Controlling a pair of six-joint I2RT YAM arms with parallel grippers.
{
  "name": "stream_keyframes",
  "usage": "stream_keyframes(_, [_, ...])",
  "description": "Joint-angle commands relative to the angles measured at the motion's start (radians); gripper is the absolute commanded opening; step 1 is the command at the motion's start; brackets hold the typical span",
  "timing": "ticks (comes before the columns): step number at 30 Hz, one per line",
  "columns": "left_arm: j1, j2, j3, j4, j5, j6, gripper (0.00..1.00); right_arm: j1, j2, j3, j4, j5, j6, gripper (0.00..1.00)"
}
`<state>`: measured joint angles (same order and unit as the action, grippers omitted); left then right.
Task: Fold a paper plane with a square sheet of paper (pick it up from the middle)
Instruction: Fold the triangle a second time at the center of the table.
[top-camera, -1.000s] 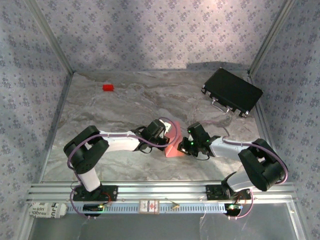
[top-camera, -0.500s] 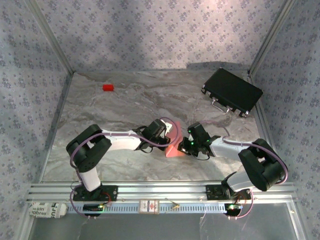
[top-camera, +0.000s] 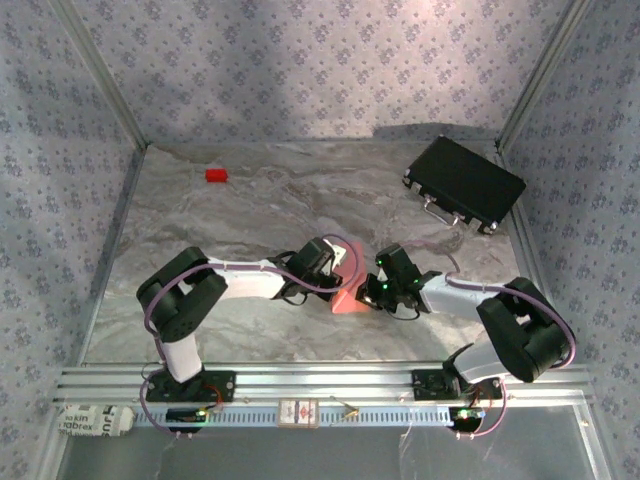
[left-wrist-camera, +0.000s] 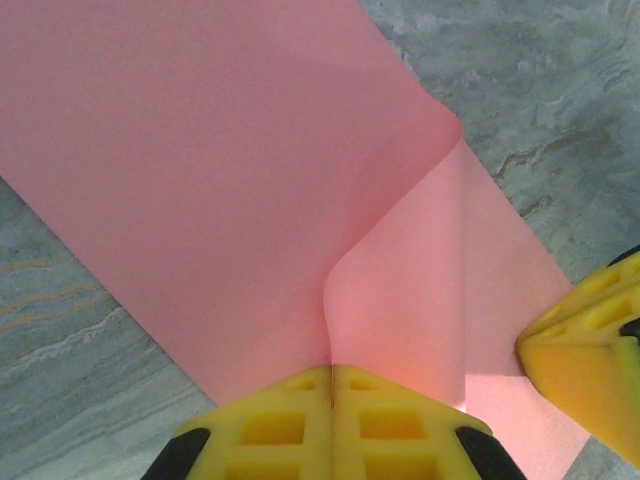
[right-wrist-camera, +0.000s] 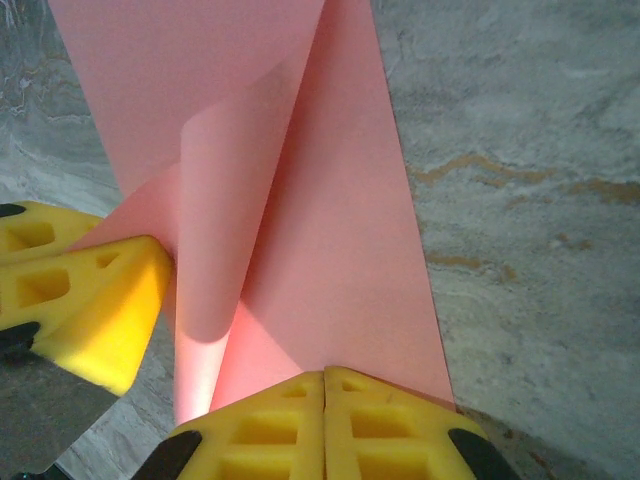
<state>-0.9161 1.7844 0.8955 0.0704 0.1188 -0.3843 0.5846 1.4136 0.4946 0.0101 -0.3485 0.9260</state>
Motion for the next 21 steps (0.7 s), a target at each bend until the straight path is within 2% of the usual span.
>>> stream_keyframes(1, [0.005, 0.009, 0.019, -0.017, -0.001, 0.016, 0.05, -0.009, -0.005, -0.009, -0.062, 0.021, -0.018, 0.08])
stream_keyframes(14, [0.005, 0.042, 0.022, -0.033, 0.018, 0.001, 0.04, -0.014, -0.005, -0.005, -0.064, 0.022, -0.029, 0.08])
stream_keyframes(21, [0.003, 0.03, -0.005, -0.034, 0.043, -0.066, 0.02, -0.013, -0.028, 0.034, -0.074, 0.002, -0.057, 0.12])
